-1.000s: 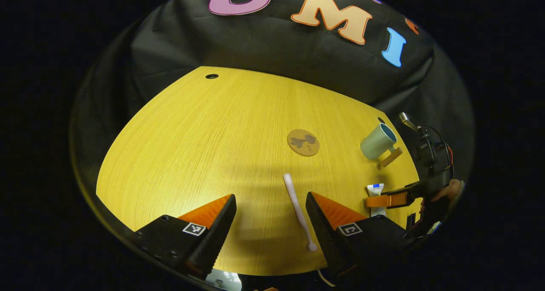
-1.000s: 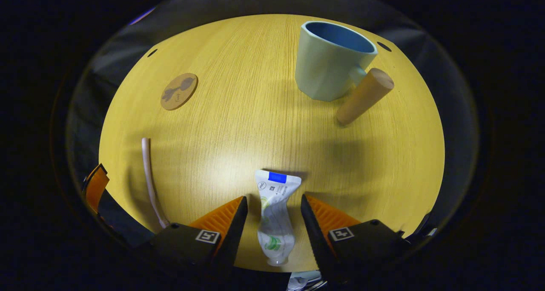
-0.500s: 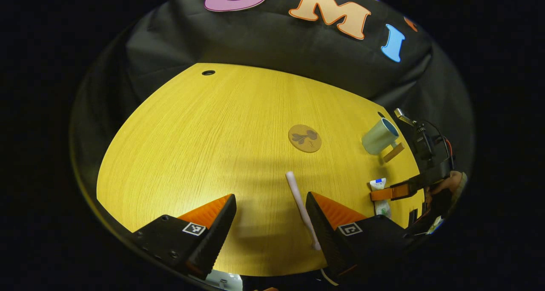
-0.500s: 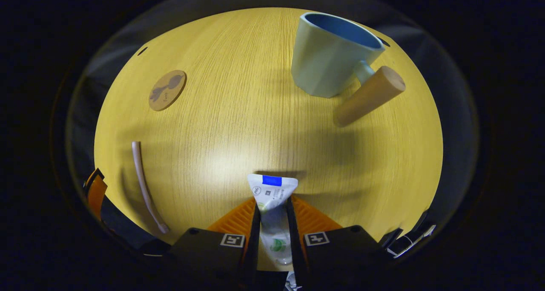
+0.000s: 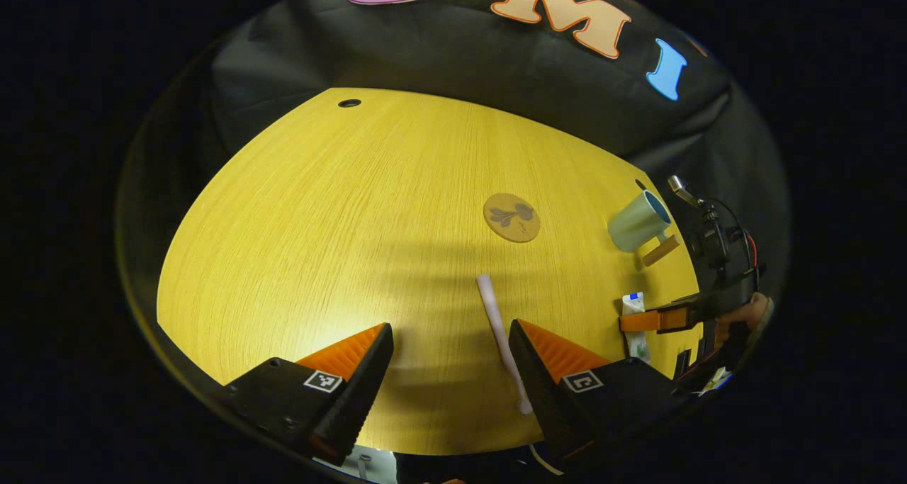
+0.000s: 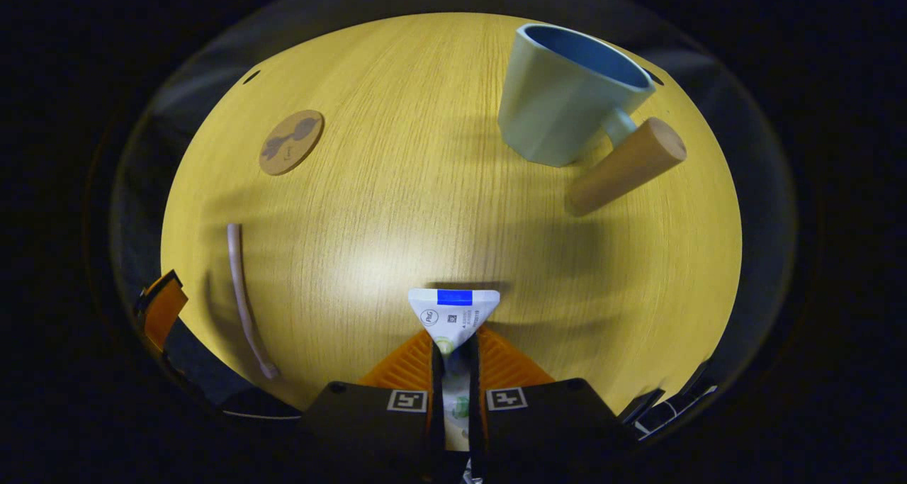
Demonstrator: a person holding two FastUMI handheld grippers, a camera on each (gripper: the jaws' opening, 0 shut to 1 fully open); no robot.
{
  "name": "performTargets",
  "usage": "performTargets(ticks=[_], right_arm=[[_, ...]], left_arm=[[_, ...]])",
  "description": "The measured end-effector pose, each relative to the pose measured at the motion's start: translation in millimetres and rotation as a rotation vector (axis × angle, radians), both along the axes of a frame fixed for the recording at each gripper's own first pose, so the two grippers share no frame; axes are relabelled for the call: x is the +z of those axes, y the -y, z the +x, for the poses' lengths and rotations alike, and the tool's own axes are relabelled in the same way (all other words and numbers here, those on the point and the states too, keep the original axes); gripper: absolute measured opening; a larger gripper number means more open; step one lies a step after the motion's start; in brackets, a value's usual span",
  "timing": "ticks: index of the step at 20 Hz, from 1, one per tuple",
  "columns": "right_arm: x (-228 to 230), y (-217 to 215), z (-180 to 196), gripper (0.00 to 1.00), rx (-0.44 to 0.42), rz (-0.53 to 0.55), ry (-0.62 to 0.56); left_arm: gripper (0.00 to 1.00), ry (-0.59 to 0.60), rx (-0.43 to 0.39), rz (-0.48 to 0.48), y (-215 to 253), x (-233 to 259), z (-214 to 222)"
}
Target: Put the toothbrush and toothpaste on the desktop into the cup, then pick up the cup and place it on the coaster on the desktop.
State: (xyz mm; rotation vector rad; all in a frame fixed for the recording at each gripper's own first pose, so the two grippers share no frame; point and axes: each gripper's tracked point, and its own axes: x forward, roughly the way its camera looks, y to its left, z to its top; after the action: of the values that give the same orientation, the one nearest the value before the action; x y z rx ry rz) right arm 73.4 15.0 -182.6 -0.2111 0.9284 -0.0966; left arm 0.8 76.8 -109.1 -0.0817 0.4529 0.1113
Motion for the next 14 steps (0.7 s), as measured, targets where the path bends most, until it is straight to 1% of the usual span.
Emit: performTargets(ticks=[2, 3, 4, 6, 8, 11, 14], right_arm=[[0.9, -0.5, -1.5, 0.16, 0.018, 0.019, 0.019], [-0.4, -0.6, -0.6, 0.1, 0.023, 0.039, 0.027], [-0.4, -2.0, -0.6, 0.12, 0.037, 0.065, 0.037], [-1.9, -4.5, -1.9, 0.13, 0.047, 0.132, 0.059], [0.7, -4.6, 0.3, 0.13, 0.027, 0.182, 0.111], [11.0, -7.0, 2.5, 0.12, 0.013, 0.257, 0.186], [14.6, -7.3, 3.6, 0.12, -0.001, 0.285, 0.23]], left_arm=[[0.96, -0.041, 0.005, -0.022, 0.9, 0.8, 1.2], [0.96, -0.066, 0.012, -0.032, 1.5, 0.9, 1.9], [0.96, -0.099, 0.029, -0.037, 0.4, -0.9, 2.3], [0.96, -0.164, 0.067, -0.044, -3.8, -4.1, 6.7], [0.96, -0.215, 0.088, -0.054, -4.1, -13.6, 6.3], [0.96, -0.283, 0.117, -0.034, -5.6, -17.7, 4.0], [0.96, -0.338, 0.133, -0.006, -4.0, -18.8, 3.9]])
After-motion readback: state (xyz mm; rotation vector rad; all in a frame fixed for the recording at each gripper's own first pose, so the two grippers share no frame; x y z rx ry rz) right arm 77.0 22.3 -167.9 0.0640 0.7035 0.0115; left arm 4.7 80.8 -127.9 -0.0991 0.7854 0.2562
